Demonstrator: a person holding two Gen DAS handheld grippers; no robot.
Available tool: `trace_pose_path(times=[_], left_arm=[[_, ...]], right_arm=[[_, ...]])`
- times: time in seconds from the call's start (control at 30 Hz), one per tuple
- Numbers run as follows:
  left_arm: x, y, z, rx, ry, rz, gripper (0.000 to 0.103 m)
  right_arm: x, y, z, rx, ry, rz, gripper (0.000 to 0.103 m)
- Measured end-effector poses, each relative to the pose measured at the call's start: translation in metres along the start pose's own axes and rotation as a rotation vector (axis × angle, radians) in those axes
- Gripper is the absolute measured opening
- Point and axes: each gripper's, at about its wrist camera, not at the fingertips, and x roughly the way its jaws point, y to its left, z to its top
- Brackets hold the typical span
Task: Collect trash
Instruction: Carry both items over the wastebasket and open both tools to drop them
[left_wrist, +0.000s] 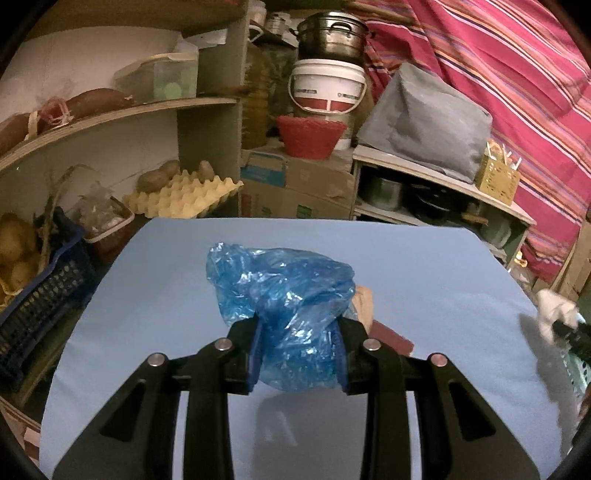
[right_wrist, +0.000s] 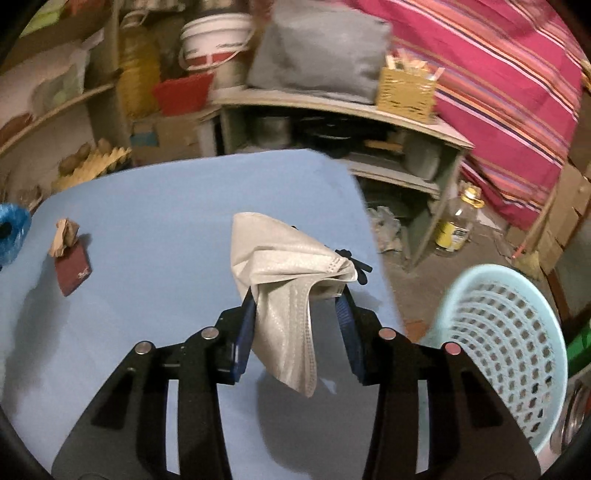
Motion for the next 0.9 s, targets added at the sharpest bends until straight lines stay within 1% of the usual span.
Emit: trace_pose_path(times=[0.1, 0.13, 0.23, 0.33, 0.47, 0.6, 0.63, 0.77, 0.9], left_arm=[[-0.002, -0.015, -0.002, 0.029, -0.006, 0.005, 0.032], [-0.004, -0.019, -0.003, 0.026, -0.006, 0.010, 0.032], [-0.011, -0.035, -0.002, 0.010, -0.004, -0.011, 0.032], [-0.022, -0.062, 0.003, 0.038, -0.026, -0.010, 0.032], [-0.036, -0.102, 0.009, 0.075, -0.051, -0.037, 0.032], [-0.046, -0.152, 0.007, 0.106, -0.068, -0.093, 0.032], [-0.047, -0.159, 0.006, 0.111, -0.068, -0.101, 0.032], [-0.050, -0.211, 0.001, 0.150, -0.062, -0.159, 0.032], [-0.051, -0.253, -0.002, 0.164, -0.061, -0.214, 0.032]], right_arm=[[-0.012, -0.029, -0.004, 0.026, -0.022, -0.010, 0.042], [-0.014, -0.035, -0.005, 0.033, -0.026, -0.011, 0.042], [-0.021, -0.060, -0.008, 0.067, -0.035, -0.006, 0.042], [-0.032, -0.082, -0.011, 0.091, -0.052, -0.001, 0.042], [-0.043, -0.111, -0.017, 0.125, -0.068, 0.001, 0.042], [-0.053, -0.141, -0.029, 0.157, -0.070, -0.009, 0.042], [-0.055, -0.147, -0.031, 0.162, -0.071, -0.012, 0.042], [-0.063, -0.178, -0.046, 0.193, -0.073, -0.031, 0.042], [-0.075, -0.202, -0.056, 0.219, -0.084, -0.050, 0.042]])
